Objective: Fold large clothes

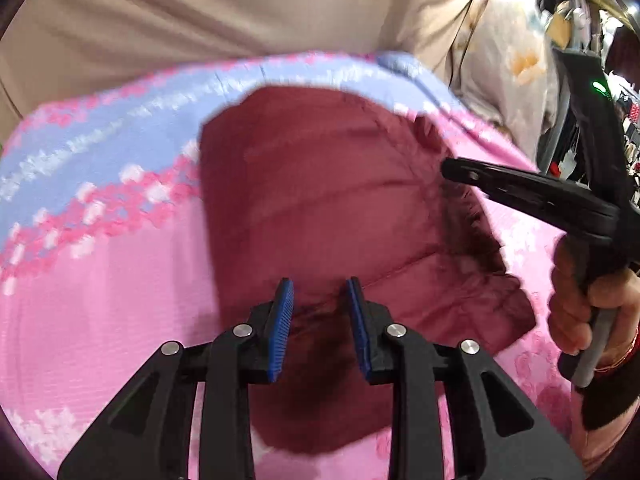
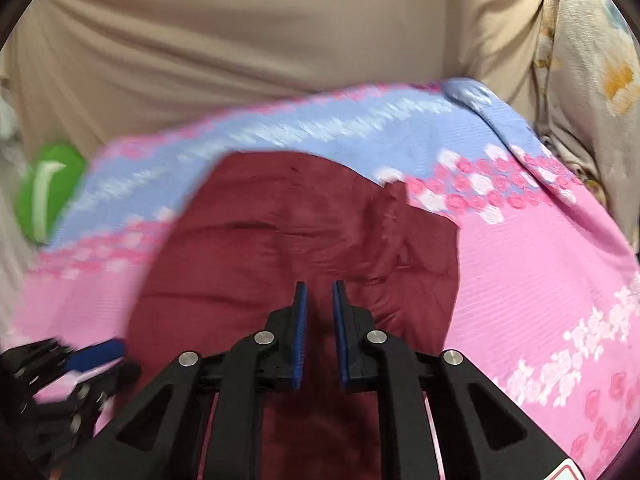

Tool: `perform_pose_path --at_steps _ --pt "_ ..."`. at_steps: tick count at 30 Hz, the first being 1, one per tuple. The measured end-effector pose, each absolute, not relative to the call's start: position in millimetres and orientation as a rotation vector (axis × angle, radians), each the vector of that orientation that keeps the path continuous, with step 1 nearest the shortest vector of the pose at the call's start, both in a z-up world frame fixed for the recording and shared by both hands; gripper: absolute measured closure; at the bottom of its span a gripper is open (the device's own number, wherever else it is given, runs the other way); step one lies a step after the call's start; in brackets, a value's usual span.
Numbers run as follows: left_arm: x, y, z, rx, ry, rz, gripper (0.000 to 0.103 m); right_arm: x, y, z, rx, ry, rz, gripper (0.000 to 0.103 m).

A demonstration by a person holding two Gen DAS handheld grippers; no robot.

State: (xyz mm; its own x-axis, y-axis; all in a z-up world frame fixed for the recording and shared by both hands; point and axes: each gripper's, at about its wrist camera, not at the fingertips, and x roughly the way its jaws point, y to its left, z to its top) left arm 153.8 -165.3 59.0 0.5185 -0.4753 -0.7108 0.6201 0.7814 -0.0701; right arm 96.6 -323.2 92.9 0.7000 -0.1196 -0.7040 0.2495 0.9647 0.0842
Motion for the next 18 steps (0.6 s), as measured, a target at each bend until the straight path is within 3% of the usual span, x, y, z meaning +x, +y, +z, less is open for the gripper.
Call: perform_pose_path --at_steps 4,12,18 --pt "154.7 -177.8 46.9 0.207 0.769 -0.655 0.075 121.3 -342.4 44.9 0.202 0.859 -0.224 0.099" --pt "154.0 -183.7 36.9 0.255 0.759 -0.617 0.076 37.6 -326.9 84.2 0.277 0.806 -0.147 0.095" --pt "150.0 -186.9 34.1 0.279 0.74 -0.609 0.075 8.1 -312.4 36.7 0.295 0.885 -0.135 0.095"
